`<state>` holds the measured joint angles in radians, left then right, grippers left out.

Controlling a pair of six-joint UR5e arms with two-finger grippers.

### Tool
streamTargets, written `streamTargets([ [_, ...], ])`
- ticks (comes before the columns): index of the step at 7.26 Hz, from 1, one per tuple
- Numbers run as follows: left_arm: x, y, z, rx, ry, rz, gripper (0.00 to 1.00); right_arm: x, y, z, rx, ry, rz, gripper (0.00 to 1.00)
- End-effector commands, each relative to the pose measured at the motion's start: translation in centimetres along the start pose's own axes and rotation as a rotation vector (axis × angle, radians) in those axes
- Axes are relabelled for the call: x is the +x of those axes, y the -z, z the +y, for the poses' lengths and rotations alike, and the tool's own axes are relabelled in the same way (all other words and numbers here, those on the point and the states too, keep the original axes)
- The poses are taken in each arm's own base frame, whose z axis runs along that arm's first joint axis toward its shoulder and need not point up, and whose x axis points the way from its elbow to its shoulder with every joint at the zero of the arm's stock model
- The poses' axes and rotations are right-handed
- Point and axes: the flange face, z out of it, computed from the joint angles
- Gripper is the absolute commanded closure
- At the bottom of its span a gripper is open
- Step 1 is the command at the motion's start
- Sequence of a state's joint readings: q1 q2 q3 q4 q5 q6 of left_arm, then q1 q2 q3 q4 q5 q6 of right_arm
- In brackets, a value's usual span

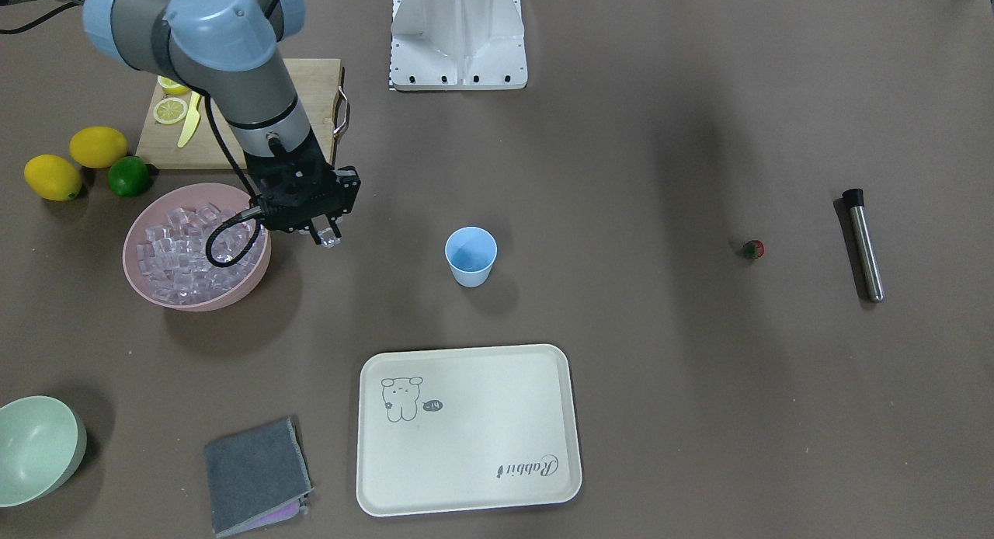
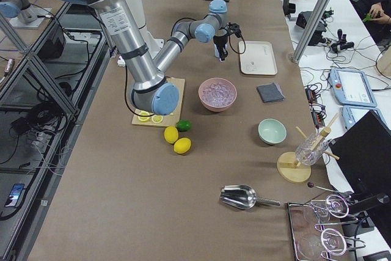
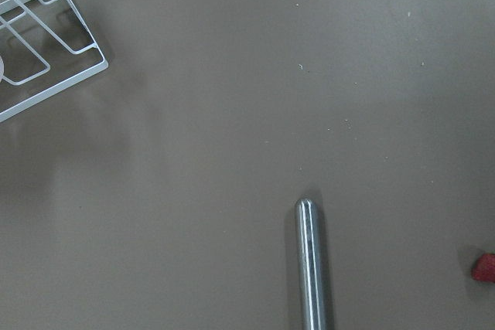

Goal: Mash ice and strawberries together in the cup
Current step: 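Carry the ice with the right gripper over the light-blue cup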

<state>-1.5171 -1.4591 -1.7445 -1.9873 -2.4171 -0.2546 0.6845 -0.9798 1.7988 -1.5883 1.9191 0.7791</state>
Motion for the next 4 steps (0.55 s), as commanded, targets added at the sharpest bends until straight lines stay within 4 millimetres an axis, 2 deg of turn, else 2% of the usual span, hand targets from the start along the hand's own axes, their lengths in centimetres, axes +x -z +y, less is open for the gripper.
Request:
streamTargets([
  [1,0.1,0.0,-0.2,0.001,-0.002,0.004,0.03,-6.9,0.0,-1.8,0.009,-0.076,0.017,0.72],
  [3,-0.1,-0.1,0.0,-0.003,0.002,0.003,0.03,-11.9,0.2,-2.0,0.017,-0.131,0.013,0.72],
  [4,-0.1,-0.1,0.1,-0.003,0.003,0.001,0.03,-14.0,-0.6,-2.2,0.02,-0.154,0.023,0.72],
])
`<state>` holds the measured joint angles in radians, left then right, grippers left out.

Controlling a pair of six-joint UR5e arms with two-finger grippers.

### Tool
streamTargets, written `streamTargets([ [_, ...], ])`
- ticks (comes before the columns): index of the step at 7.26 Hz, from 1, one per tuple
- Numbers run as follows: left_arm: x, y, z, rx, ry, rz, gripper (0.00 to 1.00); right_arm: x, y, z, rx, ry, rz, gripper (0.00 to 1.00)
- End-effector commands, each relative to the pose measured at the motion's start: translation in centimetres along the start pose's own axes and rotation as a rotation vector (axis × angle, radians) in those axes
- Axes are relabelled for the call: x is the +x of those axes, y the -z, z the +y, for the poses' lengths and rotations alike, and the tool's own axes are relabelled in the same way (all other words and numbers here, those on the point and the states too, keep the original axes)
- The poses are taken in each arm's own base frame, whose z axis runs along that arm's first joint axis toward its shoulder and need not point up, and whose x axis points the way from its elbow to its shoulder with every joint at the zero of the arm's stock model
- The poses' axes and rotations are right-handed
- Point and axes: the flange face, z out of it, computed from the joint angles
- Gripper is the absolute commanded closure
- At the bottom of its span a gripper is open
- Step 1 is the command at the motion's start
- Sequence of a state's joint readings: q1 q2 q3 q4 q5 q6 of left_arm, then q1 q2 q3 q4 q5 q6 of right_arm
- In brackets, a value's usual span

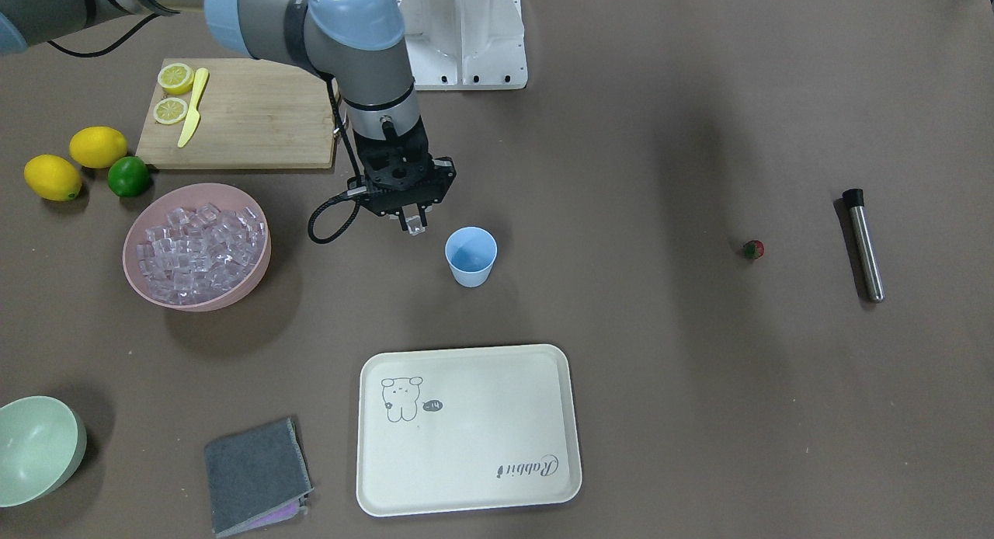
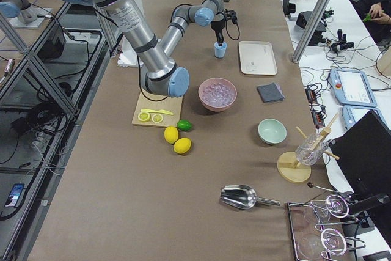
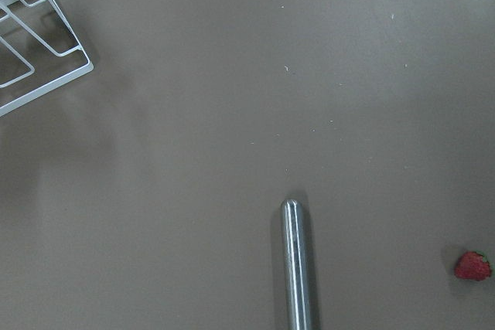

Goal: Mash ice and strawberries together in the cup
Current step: 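Carry the ice with the right gripper over the light-blue cup, then open the right gripper to drop ice into the cup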

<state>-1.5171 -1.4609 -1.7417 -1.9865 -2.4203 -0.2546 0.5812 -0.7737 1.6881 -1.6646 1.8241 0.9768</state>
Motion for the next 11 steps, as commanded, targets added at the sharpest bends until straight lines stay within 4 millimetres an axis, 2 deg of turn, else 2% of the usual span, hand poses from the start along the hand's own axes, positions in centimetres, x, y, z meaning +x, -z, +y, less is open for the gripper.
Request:
streamTargets([
  [1,-0.1,-0.1,0.2,-0.002,0.002,-0.002,0.03,-4.4,-1.1,0.1,0.017,-0.023,0.021,0.72],
  [2,-0.1,-0.1,0.2,-0.002,0.0,-0.002,0.03,-6.0,-1.5,0.0,0.016,-0.035,0.026,0.72],
  [3,-0.3,-0.2,0.3,-0.005,0.002,-0.003,0.03,-6.5,-2.7,-0.7,0.018,-0.042,0.048,0.72],
  [7,-0.7,-0.1,1.6,-0.012,0.008,-0.003,0.03,-6.5,-4.1,-0.3,0.035,-0.03,0.067,0.71],
  [8,-0.8,-0.2,1.9,-0.014,0.008,-0.004,0.03,-6.8,-4.3,-0.4,0.049,-0.017,0.041,0.56],
  [9,-0.8,-0.2,1.9,-0.014,0.008,-0.004,0.03,-6.8,-4.3,-0.4,0.054,-0.014,0.033,0.33],
  [10,-0.8,-0.2,1.9,-0.014,0.008,-0.004,0.03,-6.7,-4.0,-0.4,0.056,-0.013,0.029,0.28],
  [11,-0.8,-0.2,1.9,-0.015,0.009,-0.004,0.03,-5.8,-3.2,-1.2,0.052,-0.02,0.026,0.28],
])
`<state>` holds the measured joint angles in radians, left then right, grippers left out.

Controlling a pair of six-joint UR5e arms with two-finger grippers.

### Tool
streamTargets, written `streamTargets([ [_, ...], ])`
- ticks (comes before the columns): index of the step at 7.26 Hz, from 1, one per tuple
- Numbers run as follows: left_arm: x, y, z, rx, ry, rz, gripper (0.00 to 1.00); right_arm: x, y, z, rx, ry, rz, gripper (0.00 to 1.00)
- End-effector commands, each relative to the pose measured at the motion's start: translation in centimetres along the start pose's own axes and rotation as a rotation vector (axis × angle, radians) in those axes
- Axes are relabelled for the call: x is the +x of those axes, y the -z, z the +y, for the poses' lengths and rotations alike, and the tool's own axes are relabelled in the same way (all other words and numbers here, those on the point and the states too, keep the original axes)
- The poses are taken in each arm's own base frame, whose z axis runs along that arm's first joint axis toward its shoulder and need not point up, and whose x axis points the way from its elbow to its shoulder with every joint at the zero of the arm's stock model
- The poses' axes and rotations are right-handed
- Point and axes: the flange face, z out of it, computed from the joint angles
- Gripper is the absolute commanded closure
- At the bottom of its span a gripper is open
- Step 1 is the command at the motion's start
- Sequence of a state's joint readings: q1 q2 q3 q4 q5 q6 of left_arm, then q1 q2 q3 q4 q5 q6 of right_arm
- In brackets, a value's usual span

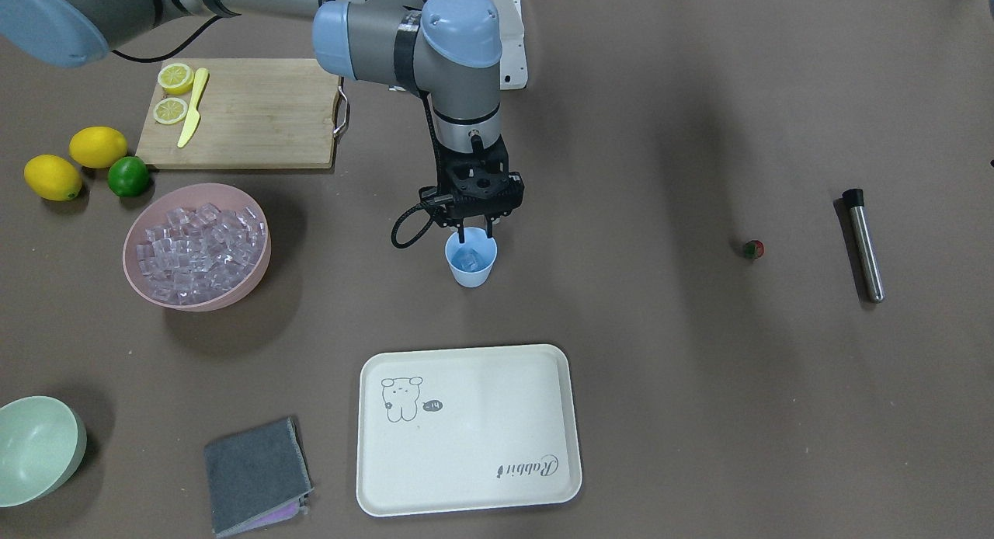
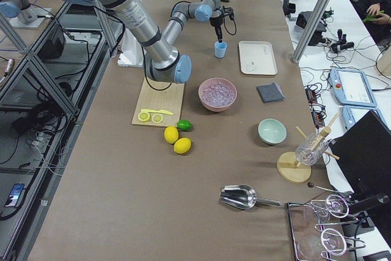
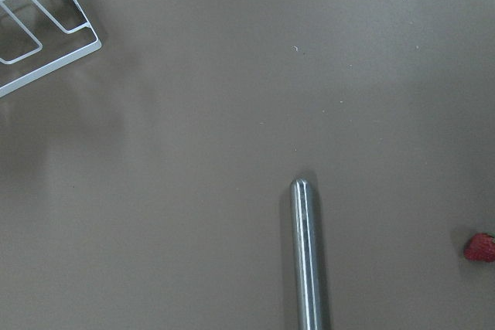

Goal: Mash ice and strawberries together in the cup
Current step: 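Open the right gripper to drop ice into the cup, then move the right gripper back over the pink ice bowl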

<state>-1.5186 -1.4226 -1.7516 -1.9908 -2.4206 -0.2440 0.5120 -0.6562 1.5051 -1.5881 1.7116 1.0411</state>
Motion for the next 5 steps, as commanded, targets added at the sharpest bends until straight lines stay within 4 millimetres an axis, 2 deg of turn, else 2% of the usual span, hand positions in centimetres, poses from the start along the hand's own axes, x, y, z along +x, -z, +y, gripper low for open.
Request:
streamTargets([
  [1,0.1,0.0,0.0,0.001,-0.001,0.0,0.03,2.9,1.3,-1.2,-0.035,-0.012,-0.013,0.28],
  [2,0.1,0.1,-0.1,0.001,-0.001,0.002,0.03,6.1,1.8,-0.6,-0.04,0.023,-0.001,0.28],
  [4,0.0,0.0,0.0,0.0,0.003,0.0,0.03,16.0,3.0,0.1,-0.078,0.122,0.048,0.28],
  [5,0.1,0.1,-0.1,0.002,0.002,0.0,0.03,19.5,3.1,0.4,-0.094,0.16,0.074,0.28],
])
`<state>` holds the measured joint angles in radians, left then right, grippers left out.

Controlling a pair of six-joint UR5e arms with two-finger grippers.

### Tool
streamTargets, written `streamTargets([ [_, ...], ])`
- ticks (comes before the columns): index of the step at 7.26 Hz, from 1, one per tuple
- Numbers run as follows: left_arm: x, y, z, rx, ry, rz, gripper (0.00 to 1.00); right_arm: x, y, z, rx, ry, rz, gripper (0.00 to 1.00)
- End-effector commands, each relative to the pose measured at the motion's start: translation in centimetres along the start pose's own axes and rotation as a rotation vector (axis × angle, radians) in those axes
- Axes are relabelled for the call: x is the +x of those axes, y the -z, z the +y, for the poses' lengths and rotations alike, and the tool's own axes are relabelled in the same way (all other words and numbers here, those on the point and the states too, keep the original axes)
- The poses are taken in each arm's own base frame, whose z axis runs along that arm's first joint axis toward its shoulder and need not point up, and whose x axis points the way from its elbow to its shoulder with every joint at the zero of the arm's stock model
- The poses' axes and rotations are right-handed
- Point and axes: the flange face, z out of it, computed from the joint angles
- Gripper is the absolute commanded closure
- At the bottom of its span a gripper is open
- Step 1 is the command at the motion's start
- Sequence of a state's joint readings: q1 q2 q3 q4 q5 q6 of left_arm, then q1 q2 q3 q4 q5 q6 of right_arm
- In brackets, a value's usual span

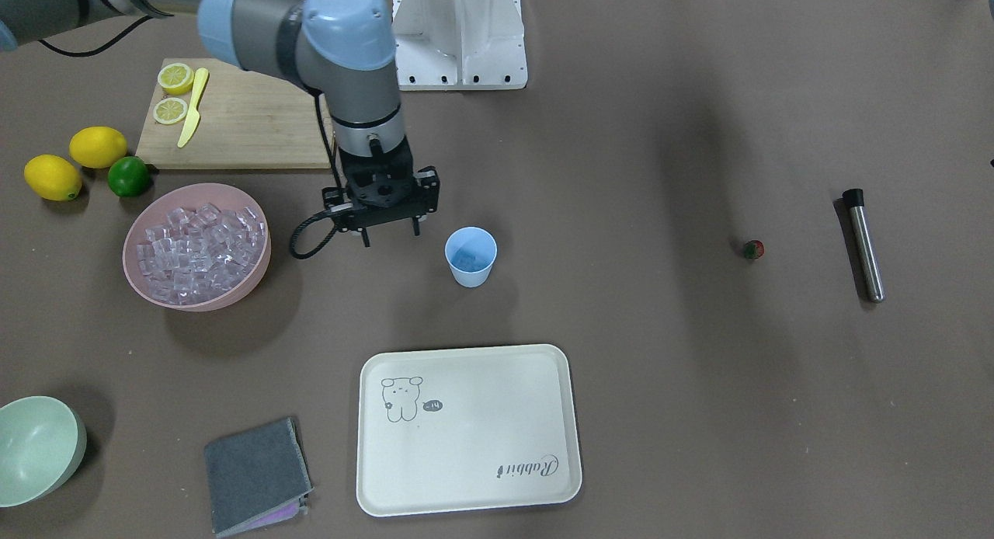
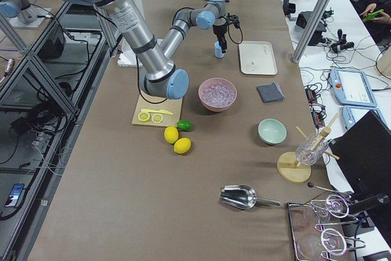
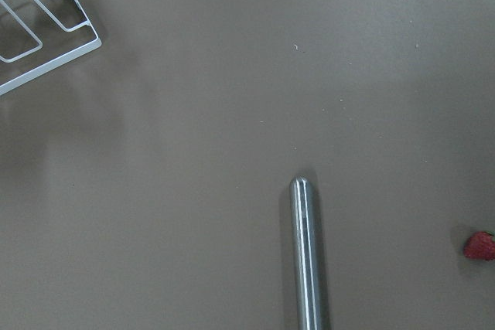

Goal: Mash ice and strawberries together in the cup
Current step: 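Move the right gripper back over the pink ice bowl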

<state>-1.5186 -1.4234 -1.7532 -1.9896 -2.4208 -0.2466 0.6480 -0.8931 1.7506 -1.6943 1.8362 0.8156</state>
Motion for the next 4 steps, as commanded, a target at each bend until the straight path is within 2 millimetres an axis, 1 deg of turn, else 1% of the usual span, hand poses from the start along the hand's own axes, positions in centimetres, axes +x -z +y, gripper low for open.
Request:
streamTargets([
  [1,0.1,0.0,-0.1,0.001,0.002,0.0,0.03,8.6,0.8,2.6,-0.023,0.066,0.044,0.28],
  [2,0.1,0.1,-0.2,0.003,0.003,0.001,0.03,11.8,1.4,5.1,-0.028,0.104,0.056,0.28],
  [3,0.3,0.2,-0.4,0.006,-0.001,0.001,0.03,14.4,1.3,6.1,-0.044,0.111,0.074,0.28],
  [4,0.5,0.3,-0.5,0.009,-0.002,0.002,0.03,16.5,0.6,6.7,-0.063,0.098,0.095,0.28],
])
